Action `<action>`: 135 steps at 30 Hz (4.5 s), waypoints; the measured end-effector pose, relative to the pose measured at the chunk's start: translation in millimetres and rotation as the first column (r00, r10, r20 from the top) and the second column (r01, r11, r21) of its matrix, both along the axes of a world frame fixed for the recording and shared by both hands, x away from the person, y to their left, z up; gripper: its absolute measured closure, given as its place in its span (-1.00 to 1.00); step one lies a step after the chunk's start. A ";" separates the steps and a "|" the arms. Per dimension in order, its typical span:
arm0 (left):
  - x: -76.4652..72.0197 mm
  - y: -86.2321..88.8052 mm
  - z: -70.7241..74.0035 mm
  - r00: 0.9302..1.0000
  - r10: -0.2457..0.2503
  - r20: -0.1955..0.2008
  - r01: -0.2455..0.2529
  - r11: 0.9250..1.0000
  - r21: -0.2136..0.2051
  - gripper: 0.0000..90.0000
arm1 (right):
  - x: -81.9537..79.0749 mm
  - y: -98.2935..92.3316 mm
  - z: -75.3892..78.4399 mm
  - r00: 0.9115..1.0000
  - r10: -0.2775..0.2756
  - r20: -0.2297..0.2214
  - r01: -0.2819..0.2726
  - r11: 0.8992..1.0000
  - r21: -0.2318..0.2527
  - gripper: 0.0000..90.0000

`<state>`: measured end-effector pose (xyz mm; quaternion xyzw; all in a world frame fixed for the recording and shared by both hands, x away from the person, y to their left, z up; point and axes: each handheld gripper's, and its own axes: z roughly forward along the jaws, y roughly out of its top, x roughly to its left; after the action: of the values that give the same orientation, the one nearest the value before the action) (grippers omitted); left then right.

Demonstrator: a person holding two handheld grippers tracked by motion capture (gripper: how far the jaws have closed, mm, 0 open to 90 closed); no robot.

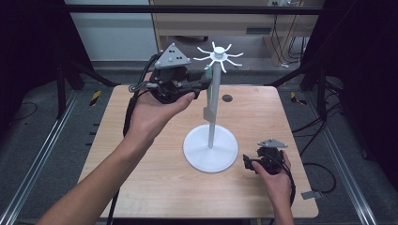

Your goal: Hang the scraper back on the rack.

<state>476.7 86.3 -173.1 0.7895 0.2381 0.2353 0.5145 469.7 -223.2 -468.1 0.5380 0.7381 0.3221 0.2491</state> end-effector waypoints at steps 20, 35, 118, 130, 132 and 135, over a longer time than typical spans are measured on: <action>-24.6 43.9 -29.2 0.999 0.006 -0.043 -0.003 0.998 0.069 -0.56 | -0.3 2.2 1.0 1.000 0.006 0.000 -0.006 1.000 -0.019 -0.78; -33.3 66.6 -70.0 0.998 0.010 -0.066 0.001 0.987 0.158 -0.67 | -1.7 1.6 1.5 1.000 -0.001 0.003 0.001 1.000 -0.022 -0.79; -7.8 208.9 -281.5 0.929 0.283 -0.241 -0.226 0.945 0.239 -0.88 | -1.8 3.2 -1.0 1.000 -0.002 -0.012 0.002 0.999 -0.034 -0.84; -5.7 217.3 -293.0 0.926 0.305 -0.223 -0.254 0.940 0.229 -0.88 | -2.1 3.6 -1.1 1.000 -0.003 -0.015 0.003 0.999 -0.033 -0.84; -5.4 218.5 -295.0 0.925 0.306 -0.223 -0.257 0.940 0.224 -0.88 | -1.9 3.5 -1.2 1.000 -0.002 -0.015 0.002 0.999 -0.034 -0.84; -5.4 219.9 -297.8 0.924 0.309 -0.225 -0.263 0.941 0.211 -0.88 | -2.0 3.7 -1.2 1.000 -0.003 -0.016 0.003 0.999 -0.032 -0.84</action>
<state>471.3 306.2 -470.9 0.8122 0.3935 0.2248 0.3674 467.6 -219.5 -469.3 0.5375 0.7444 0.3055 0.2523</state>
